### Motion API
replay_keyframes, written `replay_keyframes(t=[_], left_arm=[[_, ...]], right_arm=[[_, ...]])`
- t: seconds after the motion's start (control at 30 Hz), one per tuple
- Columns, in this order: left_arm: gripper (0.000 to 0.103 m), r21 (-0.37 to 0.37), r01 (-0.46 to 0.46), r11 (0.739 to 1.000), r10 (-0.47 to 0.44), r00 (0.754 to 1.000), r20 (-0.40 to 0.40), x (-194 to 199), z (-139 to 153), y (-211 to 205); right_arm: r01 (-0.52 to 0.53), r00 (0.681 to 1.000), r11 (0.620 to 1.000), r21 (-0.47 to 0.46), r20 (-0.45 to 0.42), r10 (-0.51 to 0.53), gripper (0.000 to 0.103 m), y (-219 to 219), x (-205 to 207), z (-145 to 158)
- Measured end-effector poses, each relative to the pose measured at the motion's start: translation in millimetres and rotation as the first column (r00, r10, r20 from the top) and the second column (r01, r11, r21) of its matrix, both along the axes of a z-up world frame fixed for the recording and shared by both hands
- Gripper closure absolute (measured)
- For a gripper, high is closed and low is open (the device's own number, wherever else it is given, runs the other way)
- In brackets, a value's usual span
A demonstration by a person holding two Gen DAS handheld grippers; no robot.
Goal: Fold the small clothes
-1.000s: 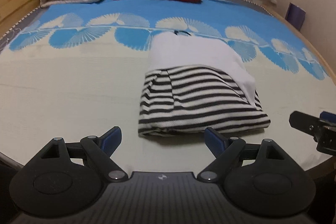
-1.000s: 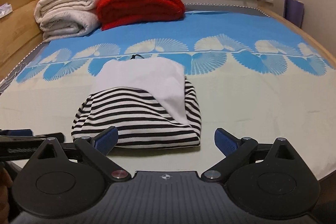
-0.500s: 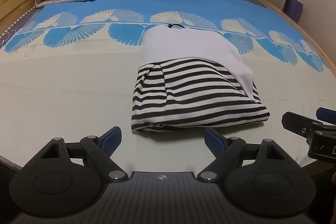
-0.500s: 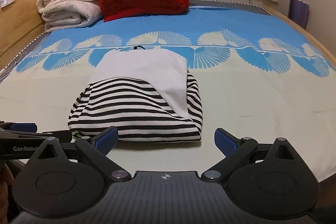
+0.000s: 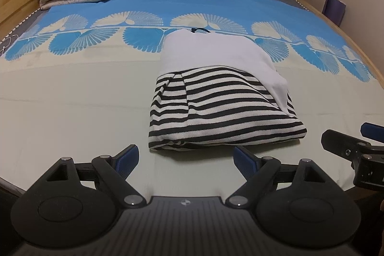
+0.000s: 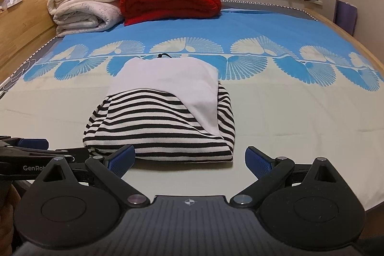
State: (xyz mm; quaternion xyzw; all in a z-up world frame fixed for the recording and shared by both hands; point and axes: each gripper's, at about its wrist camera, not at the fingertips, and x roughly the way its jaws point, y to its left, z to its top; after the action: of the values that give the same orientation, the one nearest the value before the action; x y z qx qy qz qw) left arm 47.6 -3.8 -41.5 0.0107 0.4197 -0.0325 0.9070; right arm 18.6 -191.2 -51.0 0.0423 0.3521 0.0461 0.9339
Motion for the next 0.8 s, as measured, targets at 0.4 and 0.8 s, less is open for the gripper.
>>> replay_keyframes(t=[0.4,0.8], left_arm=[[0.014,-0.010,-0.004,1.000,0.004,1.000,-0.002,0.6,1.5,2.5],[0.014,-0.013,-0.014,1.000,0.014,1.000,-0.003,1.4,2.6,1.5]], right_arm=[[-0.010,1.000,1.000,-0.007,0.002,0.010,0.005,3.2,-0.6,0.6],[-0.013,1.000,1.000,-0.011,0.000,0.013,0.005,4.6,-0.9,1.2]])
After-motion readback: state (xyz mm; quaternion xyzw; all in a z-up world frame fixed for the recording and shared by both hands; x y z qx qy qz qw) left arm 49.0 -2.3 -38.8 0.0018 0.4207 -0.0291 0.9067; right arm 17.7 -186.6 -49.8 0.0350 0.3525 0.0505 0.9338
